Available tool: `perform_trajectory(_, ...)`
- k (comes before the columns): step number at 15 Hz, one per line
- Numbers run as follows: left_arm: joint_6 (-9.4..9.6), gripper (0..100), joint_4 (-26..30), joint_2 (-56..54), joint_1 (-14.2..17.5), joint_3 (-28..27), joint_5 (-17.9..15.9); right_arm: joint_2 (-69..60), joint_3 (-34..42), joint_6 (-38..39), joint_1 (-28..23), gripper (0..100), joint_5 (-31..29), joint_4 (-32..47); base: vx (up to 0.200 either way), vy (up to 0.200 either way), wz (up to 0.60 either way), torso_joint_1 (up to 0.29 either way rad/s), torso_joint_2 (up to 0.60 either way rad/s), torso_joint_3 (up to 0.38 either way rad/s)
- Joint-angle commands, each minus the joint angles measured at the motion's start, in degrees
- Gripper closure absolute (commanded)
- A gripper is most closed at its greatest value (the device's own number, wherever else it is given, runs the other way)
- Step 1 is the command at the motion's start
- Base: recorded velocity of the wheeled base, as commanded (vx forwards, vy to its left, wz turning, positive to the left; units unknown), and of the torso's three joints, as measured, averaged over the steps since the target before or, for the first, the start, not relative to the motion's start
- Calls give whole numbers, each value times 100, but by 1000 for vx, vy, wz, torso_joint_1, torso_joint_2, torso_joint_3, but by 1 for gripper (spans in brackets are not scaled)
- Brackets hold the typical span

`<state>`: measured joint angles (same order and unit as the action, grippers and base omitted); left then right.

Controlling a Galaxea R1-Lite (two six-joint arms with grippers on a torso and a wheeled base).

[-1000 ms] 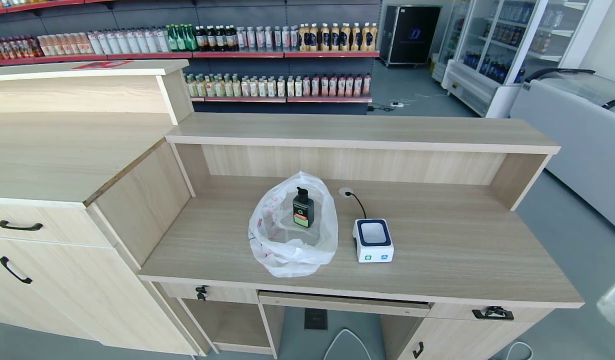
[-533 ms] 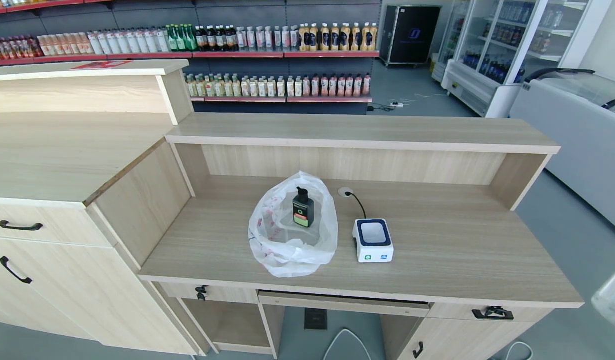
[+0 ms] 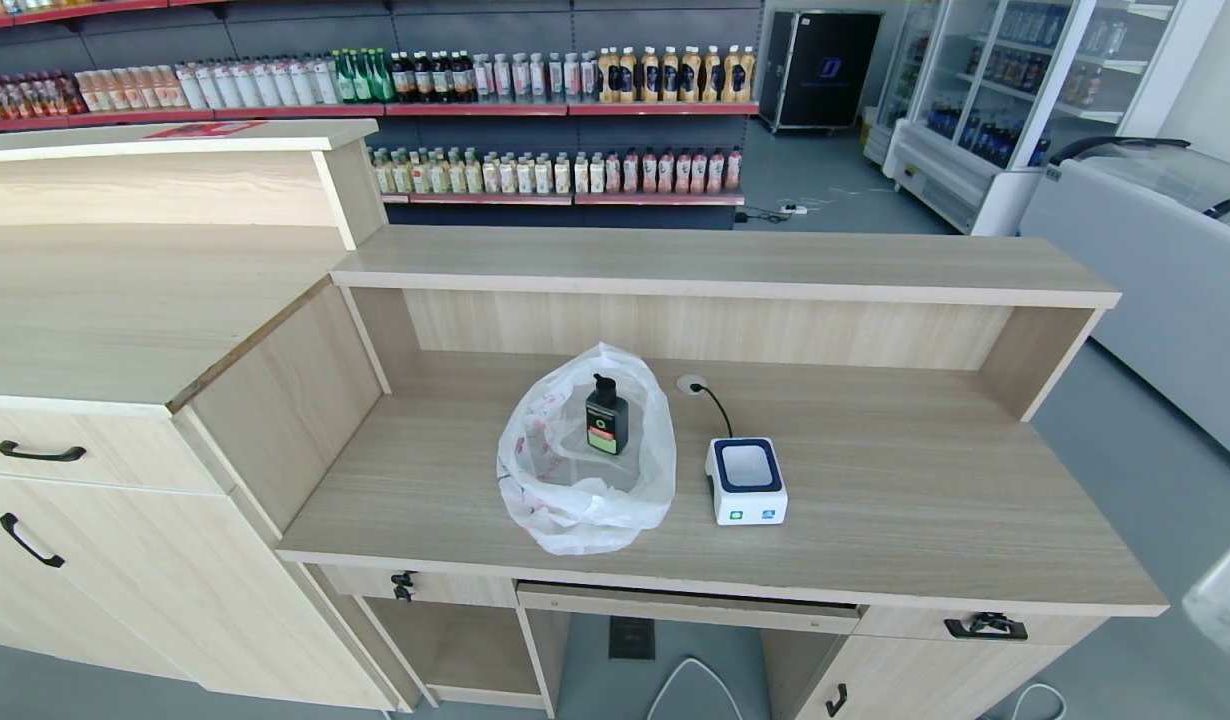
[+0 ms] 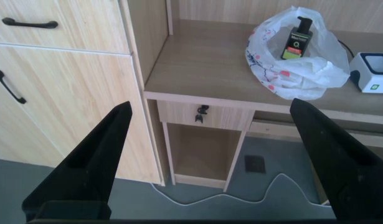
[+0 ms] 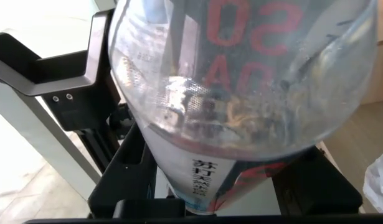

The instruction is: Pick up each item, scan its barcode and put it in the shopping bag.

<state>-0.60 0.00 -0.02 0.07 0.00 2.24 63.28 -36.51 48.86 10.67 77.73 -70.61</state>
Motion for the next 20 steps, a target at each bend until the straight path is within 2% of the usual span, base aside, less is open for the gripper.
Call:
perform_trajectory(1, -2, 0, 0, 2, 1, 0, 4, 35, 4, 10, -3, 100, 6, 12, 0, 0, 0, 0, 0, 0)
perform_trajectory(6, -2, 0, 0, 2, 1, 0, 4, 510, -14, -175, -38, 100, -3, 3, 0, 0, 0, 0, 0, 0)
perform_trajectory(9, -2, 0, 0, 2, 1, 0, 4, 1547, 92, -1713, -917, 100, -320, -14, 0, 0, 0, 0, 0, 0)
perform_trajectory(10, -2, 0, 0, 2, 1, 0, 4, 2039, 267, -3102, -1480, 100, -557, 65, 0, 0, 0, 0, 0, 0)
perform_trajectory(11, -2, 0, 0, 2, 1, 0, 4, 2285, 329, -4051, -1770, 100, -935, 276, 0, 0, 0, 0, 0, 0)
perform_trajectory(12, -2, 0, 0, 2, 1, 0, 4, 2294, 338, -4121, -1787, 100, -979, 293, 0, 0, 0, 0, 0, 0)
perform_trajectory(13, -2, 0, 0, 2, 1, 0, 4, 2487, 399, -5334, -1998, 100, -1893, 627, 0, 0, 0, 0, 0, 0)
perform_trajectory(14, -2, 0, 0, 2, 1, 0, 4, 2654, 373, -6046, -2315, 100, -2807, 548, 0, 0, 0, 0, 0, 0)
perform_trajectory(18, -2, 0, 0, 2, 1, 0, 4, 2426, 461, -6064, -2455, 100, -5681, 689, 0, 0, 0, 0, 0, 0)
perform_trajectory(20, -2, 0, 0, 2, 1, 0, 4, 2408, 636, -6380, -2438, 100, -6516, 724, 0, 0, 0, 0, 0, 0)
